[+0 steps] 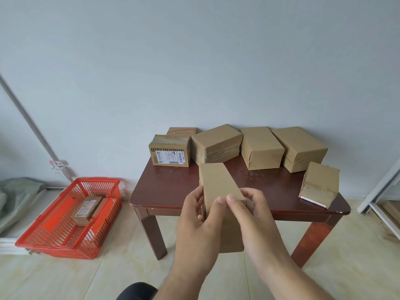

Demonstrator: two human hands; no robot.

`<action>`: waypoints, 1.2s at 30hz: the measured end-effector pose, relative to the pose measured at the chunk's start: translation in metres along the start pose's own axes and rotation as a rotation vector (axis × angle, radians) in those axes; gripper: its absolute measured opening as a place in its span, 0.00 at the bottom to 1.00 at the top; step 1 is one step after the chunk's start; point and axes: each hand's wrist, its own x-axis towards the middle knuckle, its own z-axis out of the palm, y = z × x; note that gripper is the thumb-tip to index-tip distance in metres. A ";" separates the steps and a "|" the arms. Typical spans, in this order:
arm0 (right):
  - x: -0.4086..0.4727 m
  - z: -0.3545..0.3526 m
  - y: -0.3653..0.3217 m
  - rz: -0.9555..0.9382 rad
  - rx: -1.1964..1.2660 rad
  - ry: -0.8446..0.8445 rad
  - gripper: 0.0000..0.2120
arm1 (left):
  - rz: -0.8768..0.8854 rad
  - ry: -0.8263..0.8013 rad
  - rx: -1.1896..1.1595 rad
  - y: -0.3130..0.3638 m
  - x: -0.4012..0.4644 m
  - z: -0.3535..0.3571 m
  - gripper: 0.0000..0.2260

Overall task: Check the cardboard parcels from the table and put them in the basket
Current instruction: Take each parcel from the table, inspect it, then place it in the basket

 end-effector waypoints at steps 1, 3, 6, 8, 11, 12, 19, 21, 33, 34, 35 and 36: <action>0.001 0.000 -0.002 0.009 -0.007 -0.008 0.09 | -0.005 -0.013 -0.001 -0.001 0.000 0.001 0.13; 0.002 0.000 -0.005 0.019 -0.018 -0.016 0.08 | -0.004 -0.029 0.003 -0.002 0.000 0.002 0.15; 0.001 0.002 -0.005 0.019 -0.018 -0.025 0.14 | -0.016 -0.027 -0.005 -0.002 0.004 0.001 0.16; -0.002 0.004 -0.004 0.001 -0.024 -0.052 0.19 | -0.019 0.001 -0.019 -0.002 0.008 -0.002 0.17; -0.008 0.004 -0.001 -0.021 -0.052 -0.092 0.24 | -0.042 0.006 -0.052 -0.002 0.012 -0.005 0.19; -0.009 0.004 0.001 -0.021 -0.051 -0.100 0.26 | -0.053 -0.011 -0.060 -0.002 0.013 -0.007 0.19; 0.006 -0.001 -0.001 0.034 -0.020 -0.054 0.25 | -0.008 -0.091 -0.016 -0.005 0.009 -0.008 0.24; 0.008 -0.002 -0.001 0.037 -0.013 -0.066 0.21 | -0.019 -0.084 0.003 -0.007 0.009 -0.007 0.24; 0.007 0.002 0.004 0.024 -0.022 -0.043 0.18 | 0.017 0.029 0.083 -0.017 0.015 -0.010 0.17; 0.008 0.002 0.003 0.017 -0.030 -0.042 0.18 | 0.026 0.028 0.094 -0.018 0.014 -0.009 0.16; 0.010 0.001 0.001 0.011 -0.035 -0.045 0.19 | 0.033 0.026 0.106 -0.017 0.012 -0.008 0.15; 0.010 0.001 0.001 0.009 -0.041 -0.052 0.18 | 0.035 0.029 0.118 -0.018 0.012 -0.007 0.15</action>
